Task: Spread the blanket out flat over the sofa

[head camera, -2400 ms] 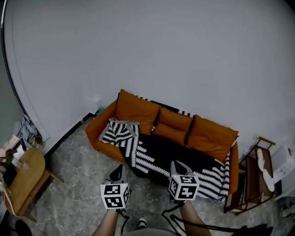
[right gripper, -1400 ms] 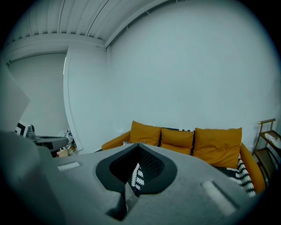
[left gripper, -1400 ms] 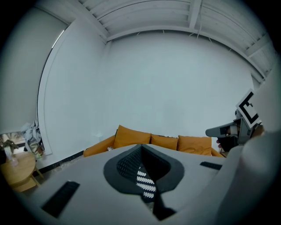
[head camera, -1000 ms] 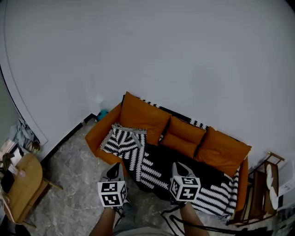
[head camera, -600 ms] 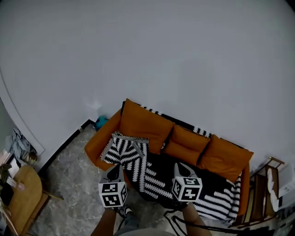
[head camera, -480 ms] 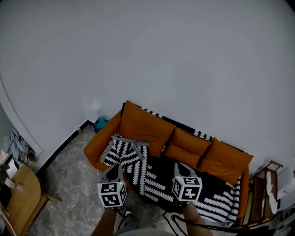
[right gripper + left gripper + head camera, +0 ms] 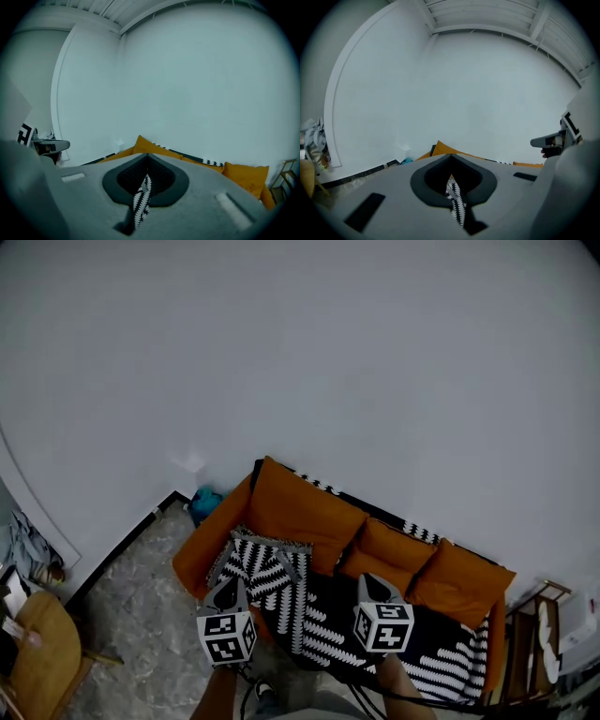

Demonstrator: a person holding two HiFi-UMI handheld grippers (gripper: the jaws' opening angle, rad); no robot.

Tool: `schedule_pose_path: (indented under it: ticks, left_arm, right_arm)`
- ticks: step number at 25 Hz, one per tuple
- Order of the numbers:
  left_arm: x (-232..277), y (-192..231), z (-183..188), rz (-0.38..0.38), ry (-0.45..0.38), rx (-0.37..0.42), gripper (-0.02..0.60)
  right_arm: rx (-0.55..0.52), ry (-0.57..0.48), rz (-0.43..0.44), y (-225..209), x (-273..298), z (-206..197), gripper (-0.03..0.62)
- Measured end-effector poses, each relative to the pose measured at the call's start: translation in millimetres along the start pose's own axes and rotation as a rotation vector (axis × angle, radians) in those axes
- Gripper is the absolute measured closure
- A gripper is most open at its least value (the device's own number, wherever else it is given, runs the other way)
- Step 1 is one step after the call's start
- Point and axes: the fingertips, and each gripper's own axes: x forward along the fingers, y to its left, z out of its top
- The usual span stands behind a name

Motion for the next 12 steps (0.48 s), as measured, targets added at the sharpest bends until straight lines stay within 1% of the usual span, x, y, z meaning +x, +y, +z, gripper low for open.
schedule_pose_path:
  ticks: [2,7,12]
  left_arm:
    - [2,7,0,-0.003,-0.003,-0.013,0.578]
    - [3,22,-8,0.01,0.009,-0.041,0.577]
    - [5,33,-9,0.021,-0.007,-0.063,0.578]
  right_arm:
    - [-0.006,0.011,-0.016,1,6,1,0.589]
    - [-0.02,0.027,-0.024,10,20,5,0.589]
    - [-0.058,0.019,-0.023,17,33,16,0.589]
